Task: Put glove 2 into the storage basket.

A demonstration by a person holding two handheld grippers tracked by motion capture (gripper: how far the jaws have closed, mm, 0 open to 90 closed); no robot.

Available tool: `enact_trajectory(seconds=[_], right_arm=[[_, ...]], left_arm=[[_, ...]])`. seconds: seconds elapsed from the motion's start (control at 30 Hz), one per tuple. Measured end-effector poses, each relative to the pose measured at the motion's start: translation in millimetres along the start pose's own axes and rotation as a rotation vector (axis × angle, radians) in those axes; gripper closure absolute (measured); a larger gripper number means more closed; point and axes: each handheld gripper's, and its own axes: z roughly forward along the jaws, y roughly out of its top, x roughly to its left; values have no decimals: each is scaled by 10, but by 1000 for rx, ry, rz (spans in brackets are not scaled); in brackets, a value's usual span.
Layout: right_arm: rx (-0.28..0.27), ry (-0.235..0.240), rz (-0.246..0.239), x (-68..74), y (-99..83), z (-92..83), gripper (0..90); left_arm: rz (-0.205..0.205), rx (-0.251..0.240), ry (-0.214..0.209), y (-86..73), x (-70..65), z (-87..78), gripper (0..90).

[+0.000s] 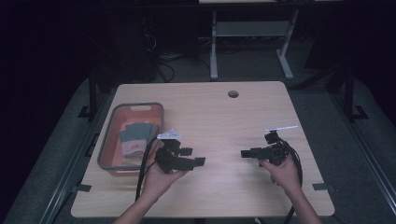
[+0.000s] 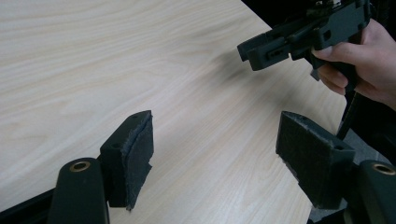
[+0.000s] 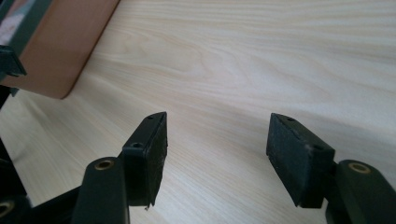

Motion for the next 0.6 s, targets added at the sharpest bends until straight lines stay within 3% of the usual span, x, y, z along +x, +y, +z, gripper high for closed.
enact_trajectory(seconds=[0.37, 0.47, 0.6], right_arm=[[3, -20, -22, -31, -233, -8, 364], [-2, -25, -33, -35, -297, -17, 363], [-6, -33, -41, -44, -383, -18, 354]], left_arm=[[23, 5, -10, -166, -25, 115, 272], [8, -1, -45, -234, -29, 125, 266], [39, 16, -33, -330, -70, 142, 264]])
